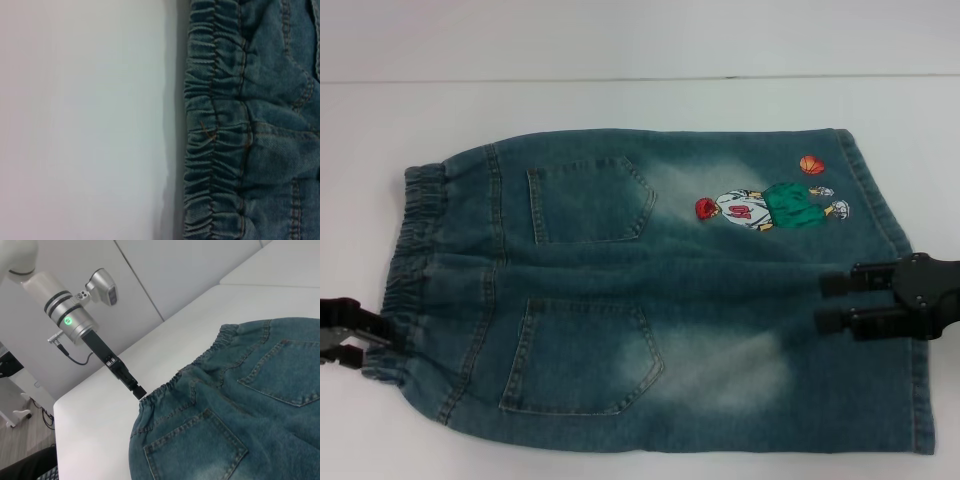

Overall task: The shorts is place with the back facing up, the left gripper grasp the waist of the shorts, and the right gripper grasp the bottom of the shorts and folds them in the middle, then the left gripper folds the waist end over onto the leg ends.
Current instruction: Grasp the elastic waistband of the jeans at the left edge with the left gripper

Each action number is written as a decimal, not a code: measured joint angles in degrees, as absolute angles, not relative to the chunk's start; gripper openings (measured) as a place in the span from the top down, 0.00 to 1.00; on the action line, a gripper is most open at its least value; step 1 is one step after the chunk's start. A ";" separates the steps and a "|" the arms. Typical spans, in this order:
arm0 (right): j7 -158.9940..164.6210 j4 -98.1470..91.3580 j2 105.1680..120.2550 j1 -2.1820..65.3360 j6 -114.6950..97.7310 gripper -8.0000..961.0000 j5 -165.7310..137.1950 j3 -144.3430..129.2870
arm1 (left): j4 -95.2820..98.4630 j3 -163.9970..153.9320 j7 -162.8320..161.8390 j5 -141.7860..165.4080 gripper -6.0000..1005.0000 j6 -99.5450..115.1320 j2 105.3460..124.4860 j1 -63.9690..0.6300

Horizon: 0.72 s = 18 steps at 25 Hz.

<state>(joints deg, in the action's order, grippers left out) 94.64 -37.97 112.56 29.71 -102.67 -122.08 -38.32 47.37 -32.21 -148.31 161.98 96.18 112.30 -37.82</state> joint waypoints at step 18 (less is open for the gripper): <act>94.63 -37.97 112.67 29.85 -102.73 0.23 -122.07 -38.59 | 47.96 -32.55 -148.25 162.21 0.42 96.17 112.39 -38.03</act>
<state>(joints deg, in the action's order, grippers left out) 94.63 -37.97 112.67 29.85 -102.73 -122.07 -38.59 47.96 -32.55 -148.25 162.21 96.17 112.39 -38.03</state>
